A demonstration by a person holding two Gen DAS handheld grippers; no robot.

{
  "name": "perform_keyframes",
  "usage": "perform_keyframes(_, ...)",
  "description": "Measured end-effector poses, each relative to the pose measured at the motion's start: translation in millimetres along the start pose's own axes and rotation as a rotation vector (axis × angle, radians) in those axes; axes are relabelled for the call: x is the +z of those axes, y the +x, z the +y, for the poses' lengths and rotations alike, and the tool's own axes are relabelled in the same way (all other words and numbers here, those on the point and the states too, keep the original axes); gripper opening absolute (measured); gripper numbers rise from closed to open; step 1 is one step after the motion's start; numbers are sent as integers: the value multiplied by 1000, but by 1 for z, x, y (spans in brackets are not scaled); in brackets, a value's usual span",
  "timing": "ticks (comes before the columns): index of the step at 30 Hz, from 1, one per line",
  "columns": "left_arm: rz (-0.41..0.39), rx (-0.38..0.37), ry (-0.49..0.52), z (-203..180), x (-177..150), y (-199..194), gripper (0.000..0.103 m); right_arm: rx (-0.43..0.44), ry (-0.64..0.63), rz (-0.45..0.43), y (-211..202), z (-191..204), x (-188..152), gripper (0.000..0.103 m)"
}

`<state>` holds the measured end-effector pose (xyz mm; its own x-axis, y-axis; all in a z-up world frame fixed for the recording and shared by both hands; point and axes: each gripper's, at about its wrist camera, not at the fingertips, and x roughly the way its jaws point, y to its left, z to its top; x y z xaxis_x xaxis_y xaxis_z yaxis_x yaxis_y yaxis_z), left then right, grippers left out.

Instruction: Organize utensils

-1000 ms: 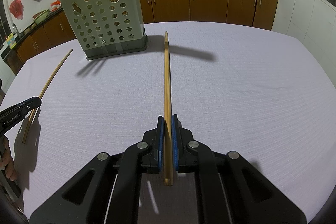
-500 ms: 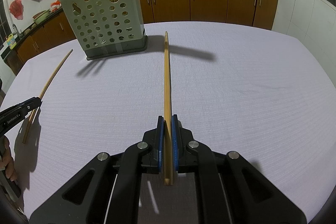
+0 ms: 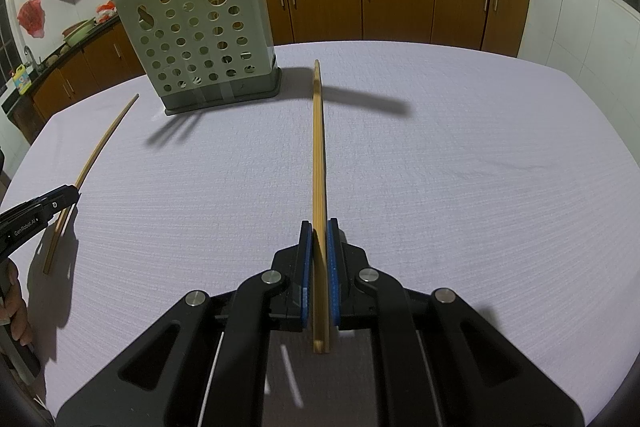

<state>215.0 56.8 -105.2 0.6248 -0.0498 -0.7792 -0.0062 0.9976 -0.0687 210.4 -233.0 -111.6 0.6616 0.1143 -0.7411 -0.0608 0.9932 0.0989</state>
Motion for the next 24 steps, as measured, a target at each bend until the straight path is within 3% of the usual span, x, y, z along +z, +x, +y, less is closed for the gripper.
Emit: perform_keyframes(24, 3, 6, 23, -3, -3, -5, 17, 11, 8, 0, 0, 0, 1, 9)
